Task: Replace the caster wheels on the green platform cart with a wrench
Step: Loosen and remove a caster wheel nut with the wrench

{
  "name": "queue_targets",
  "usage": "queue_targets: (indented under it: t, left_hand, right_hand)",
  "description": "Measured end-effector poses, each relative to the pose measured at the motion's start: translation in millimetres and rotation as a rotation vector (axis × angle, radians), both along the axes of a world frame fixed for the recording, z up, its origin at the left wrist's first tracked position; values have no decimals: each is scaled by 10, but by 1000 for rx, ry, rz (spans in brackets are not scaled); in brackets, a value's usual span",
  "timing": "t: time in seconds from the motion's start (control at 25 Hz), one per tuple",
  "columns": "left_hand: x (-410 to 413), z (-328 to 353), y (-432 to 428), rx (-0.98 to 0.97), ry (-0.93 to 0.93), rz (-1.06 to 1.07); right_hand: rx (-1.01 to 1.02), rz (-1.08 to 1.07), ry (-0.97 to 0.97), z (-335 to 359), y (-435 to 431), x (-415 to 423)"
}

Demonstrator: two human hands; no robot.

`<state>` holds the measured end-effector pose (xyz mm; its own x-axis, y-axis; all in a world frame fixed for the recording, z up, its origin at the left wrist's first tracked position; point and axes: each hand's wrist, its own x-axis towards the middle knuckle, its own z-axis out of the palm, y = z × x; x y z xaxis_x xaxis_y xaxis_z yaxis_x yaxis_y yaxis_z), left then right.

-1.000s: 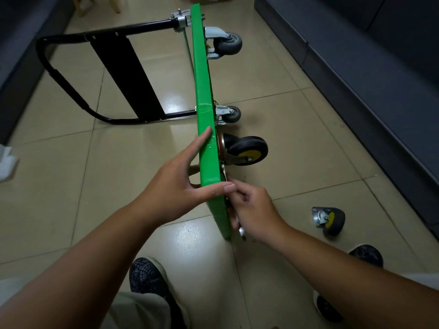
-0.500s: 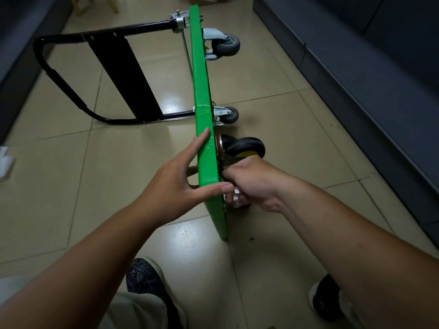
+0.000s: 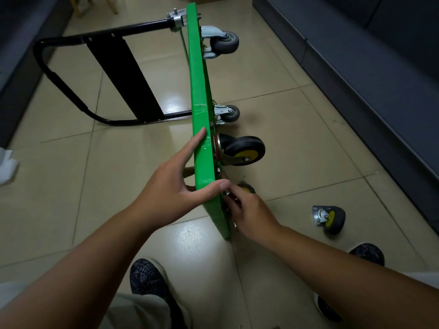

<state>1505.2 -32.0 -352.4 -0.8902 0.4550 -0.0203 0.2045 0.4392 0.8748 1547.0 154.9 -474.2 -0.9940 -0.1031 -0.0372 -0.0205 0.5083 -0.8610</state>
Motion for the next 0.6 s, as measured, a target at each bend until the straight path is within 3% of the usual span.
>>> queue_targets:
  t: [0.12, 0.28, 0.36, 0.48, 0.6]
  left_hand:
    - [-3, -7, 2, -17, 14, 5]
    - [-9, 3, 8, -10, 4, 0]
    - [-7, 16, 5, -2, -2, 6]
    - [-7, 17, 3, -12, -15, 1]
    - [-10, 33, -5, -32, -19, -2]
  right_hand:
    - [94, -43, 60, -167, 18, -180]
    - [373, 43, 78, -236, 225, -334]
    - [479, 46, -68, -211, 402, -217]
    - [600, 42, -532, -4, 633, -24]
    - [329, -76, -678, 340, 557, 23]
